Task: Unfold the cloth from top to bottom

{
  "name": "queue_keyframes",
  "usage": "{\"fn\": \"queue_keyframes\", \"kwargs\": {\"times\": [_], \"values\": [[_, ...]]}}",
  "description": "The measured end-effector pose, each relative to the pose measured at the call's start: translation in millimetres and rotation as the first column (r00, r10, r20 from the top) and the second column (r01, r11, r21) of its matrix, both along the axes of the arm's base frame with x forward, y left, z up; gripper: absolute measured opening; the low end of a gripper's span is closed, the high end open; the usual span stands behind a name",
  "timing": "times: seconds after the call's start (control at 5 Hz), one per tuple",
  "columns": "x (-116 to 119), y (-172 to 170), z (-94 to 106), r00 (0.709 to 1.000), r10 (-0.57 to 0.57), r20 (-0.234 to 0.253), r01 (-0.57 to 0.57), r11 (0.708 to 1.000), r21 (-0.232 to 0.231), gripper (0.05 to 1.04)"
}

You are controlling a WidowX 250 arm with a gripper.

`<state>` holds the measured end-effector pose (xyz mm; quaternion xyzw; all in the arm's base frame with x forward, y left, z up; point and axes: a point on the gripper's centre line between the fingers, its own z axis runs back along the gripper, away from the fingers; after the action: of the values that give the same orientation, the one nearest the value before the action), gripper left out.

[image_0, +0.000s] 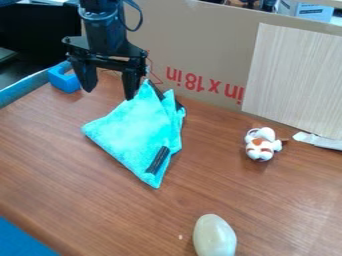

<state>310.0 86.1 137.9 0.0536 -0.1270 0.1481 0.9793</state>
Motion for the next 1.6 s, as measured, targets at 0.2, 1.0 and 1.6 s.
{"fn": "queue_keyframes", "kwargs": {"times": [0.2,1.0,1.6], "values": [[0.4,-0.2,-8.0,1.000,0.003,-0.024,-0.004,1.000,-0.012,0.999],[60.7,27.8,-22.5,0.990,0.098,0.105,-0.075,0.976,-0.205,0.999],[85.2,49.3,-33.5,0.926,0.195,0.323,-0.136,0.971,-0.197,0.999]]}}
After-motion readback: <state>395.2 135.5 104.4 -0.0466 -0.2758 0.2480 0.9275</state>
